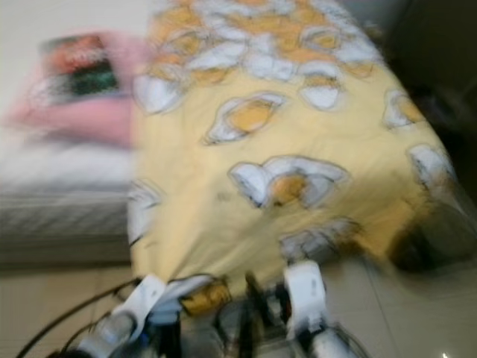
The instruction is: Clean up the room
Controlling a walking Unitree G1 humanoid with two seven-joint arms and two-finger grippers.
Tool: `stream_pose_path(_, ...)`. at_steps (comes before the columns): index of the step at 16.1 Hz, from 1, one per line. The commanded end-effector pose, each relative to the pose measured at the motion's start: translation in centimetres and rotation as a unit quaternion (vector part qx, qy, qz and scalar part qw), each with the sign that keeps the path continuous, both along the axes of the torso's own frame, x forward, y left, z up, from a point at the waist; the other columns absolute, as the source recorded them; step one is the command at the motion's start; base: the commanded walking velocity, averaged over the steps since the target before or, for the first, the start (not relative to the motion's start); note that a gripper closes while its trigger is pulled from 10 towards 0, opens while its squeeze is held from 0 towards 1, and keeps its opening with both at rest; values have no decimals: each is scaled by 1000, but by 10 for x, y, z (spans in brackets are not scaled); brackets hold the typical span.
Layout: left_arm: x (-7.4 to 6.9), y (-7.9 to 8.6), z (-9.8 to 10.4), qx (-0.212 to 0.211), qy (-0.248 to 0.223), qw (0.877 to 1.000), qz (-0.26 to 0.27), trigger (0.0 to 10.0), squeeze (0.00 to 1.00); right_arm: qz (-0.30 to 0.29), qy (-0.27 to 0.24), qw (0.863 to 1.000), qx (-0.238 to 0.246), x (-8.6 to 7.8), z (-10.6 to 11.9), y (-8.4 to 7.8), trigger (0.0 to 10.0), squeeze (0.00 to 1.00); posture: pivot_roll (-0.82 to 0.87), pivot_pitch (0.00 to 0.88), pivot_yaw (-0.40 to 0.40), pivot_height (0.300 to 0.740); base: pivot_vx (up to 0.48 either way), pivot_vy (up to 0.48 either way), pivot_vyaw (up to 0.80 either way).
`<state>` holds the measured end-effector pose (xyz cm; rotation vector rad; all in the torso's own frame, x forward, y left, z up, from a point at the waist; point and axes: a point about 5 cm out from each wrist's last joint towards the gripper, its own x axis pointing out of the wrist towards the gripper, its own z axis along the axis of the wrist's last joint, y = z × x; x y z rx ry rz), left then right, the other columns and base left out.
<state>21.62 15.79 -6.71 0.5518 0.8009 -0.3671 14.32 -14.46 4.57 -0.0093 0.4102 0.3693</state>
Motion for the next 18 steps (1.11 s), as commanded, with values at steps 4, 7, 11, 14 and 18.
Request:
stream_pose_path(4, -36, -3, -21, 16, 93, 995, -18, 10000, 0, 16, -25, 1000, -2, 13, 9, 3, 10000, 0, -209, 155, -47, 740, 0, 0, 0)
stream_pose_path(7, -26, -15, -17, -6, 82, 996, -24, 10000, 0, 21, -25, 999, -6, 14, 9, 1, 10000, 0, -216, 145, -48, 740, 0, 0, 0)
stream_pose_path(11, 13, -23, 9, -3, -45, 998, -33, 10000, 1000, 5, -44, 999, -11, 23, 12, -4, 10000, 0, -204, 120, -42, 740, 0, 0, 0)
stream_pose_path(14, 13, 2, 11, 83, -78, 990, -78, 10000, 1000, 10, -48, 999, -11, 29, 10, -2, 10000, 0, -180, 93, -30, 740, 0, 0, 0)
stream_pose_path(18, 24, 35, 27, 110, -127, 982, -89, 10000, 1000, 5, -63, 998, -6, 42, 10, -1, 10000, 0, -131, 31, -14, 740, 0, 0, 0)
